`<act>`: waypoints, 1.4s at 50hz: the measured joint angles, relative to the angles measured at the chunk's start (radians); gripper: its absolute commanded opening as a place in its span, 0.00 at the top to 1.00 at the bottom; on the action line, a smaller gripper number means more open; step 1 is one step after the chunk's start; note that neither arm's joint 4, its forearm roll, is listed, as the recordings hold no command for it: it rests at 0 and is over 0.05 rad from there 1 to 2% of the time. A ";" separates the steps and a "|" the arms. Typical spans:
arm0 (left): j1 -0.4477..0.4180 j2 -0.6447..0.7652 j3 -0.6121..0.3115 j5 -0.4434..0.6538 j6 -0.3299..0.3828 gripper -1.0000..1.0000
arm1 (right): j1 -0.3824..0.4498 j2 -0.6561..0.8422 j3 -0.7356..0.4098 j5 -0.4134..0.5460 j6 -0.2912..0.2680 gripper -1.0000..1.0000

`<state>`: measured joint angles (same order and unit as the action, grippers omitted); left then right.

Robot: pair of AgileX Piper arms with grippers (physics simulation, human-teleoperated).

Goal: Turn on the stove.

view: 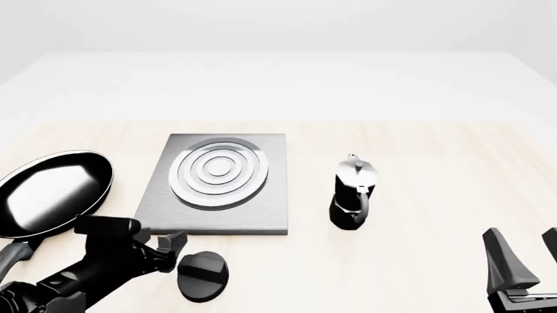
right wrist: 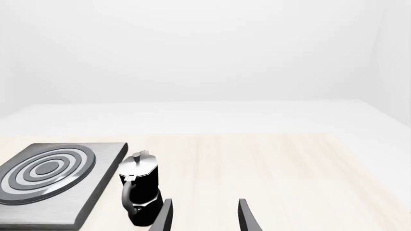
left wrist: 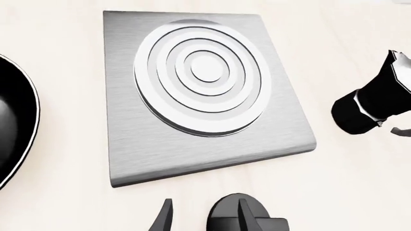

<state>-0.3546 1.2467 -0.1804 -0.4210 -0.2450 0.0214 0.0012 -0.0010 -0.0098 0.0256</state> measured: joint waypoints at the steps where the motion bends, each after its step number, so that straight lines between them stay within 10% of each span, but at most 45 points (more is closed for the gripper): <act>1: 0.002 -0.024 0.000 0.015 0.003 0.00 | 0.000 0.000 0.000 0.000 0.000 0.00; 38: -0.059 -1.080 -0.045 0.713 -0.122 0.00 | 0.007 0.000 0.000 -0.001 -0.019 0.00; 70: 0.034 -1.240 0.116 0.804 -0.315 0.00 | 0.010 0.000 -0.001 0.000 -0.020 0.00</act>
<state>-0.3209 0.0067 -0.0646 0.3835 -0.5596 0.0316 0.0016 -0.0015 -0.0097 0.0057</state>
